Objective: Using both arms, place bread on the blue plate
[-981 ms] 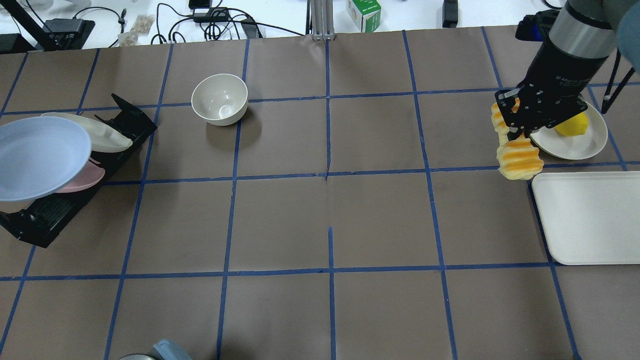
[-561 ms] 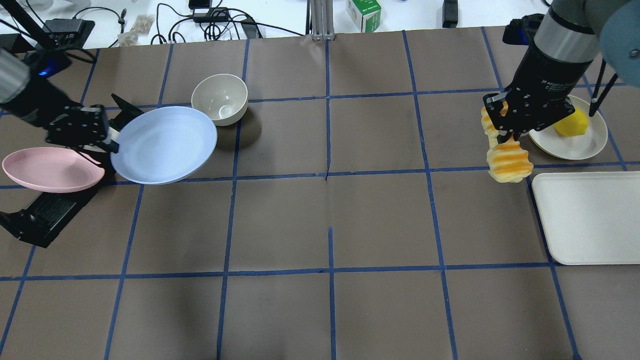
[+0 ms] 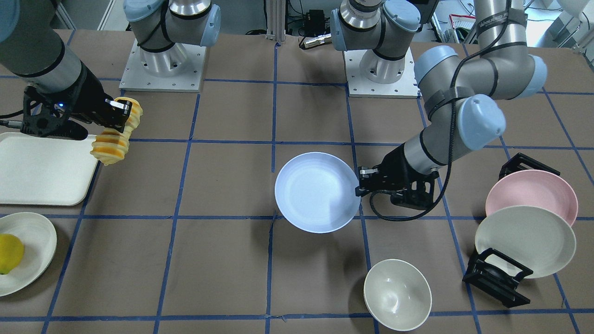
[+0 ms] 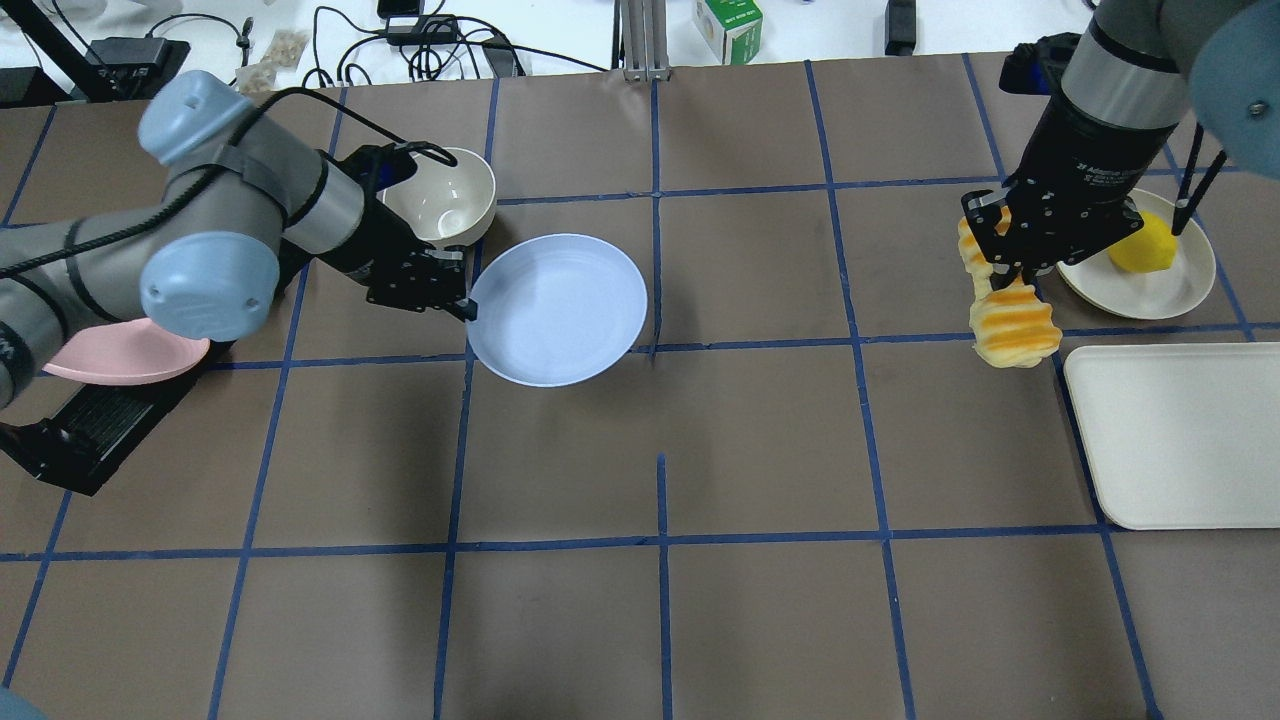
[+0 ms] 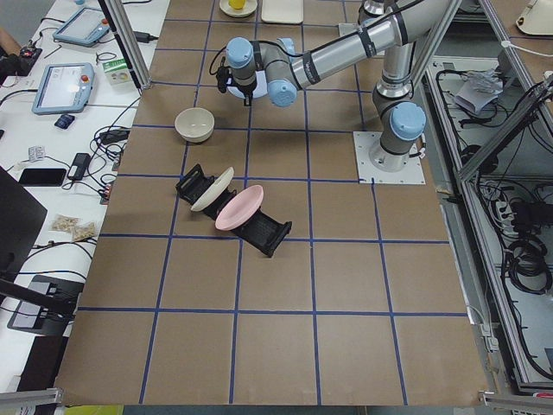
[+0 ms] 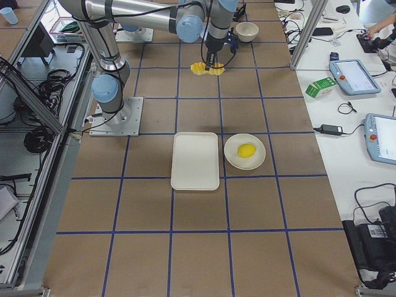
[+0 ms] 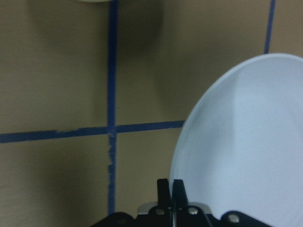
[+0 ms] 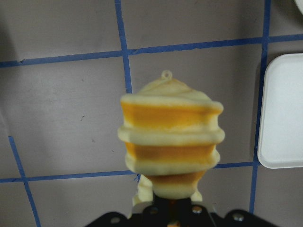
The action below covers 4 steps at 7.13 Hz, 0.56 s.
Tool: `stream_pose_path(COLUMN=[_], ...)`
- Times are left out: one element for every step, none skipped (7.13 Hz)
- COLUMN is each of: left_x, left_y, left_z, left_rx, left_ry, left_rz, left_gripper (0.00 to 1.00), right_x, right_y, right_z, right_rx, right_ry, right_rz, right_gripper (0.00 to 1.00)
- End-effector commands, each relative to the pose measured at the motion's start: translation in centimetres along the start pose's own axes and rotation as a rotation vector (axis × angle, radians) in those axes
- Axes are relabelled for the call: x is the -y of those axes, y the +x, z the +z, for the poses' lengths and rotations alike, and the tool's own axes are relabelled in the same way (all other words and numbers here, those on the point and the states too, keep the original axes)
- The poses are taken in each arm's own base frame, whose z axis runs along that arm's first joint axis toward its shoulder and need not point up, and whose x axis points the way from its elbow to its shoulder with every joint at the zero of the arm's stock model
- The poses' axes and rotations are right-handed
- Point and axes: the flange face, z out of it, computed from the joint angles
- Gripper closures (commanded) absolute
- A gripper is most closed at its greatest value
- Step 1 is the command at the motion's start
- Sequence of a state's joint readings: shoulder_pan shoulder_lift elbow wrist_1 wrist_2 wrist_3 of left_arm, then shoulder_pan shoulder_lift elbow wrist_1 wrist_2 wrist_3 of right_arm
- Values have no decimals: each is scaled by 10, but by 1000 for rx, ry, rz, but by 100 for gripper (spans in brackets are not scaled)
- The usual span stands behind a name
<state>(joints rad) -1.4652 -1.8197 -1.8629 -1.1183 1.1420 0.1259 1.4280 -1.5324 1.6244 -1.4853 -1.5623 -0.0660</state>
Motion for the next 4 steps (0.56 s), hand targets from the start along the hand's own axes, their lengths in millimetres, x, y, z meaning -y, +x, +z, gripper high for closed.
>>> stream_pose_path(left_x=[6,10,11,11], left_y=[16,17,21,36], left_z=[50,66,83,100], left_rx=[-33,-33,-34,-23], left_ry=[-1,-6,-24,-32], left_rz=[28,28,26,61], left_gripper=[100,100,100,100], right_x=[-1,-1,0,0], right_y=[0,-1,-3,-6], right_z=[1,1,3,0], right_rx=[0,-1,0,-2], right_ry=[-5,-7,-10,2], right_rz=[0,-2,-8,-12], right_gripper=[100,100,100,100])
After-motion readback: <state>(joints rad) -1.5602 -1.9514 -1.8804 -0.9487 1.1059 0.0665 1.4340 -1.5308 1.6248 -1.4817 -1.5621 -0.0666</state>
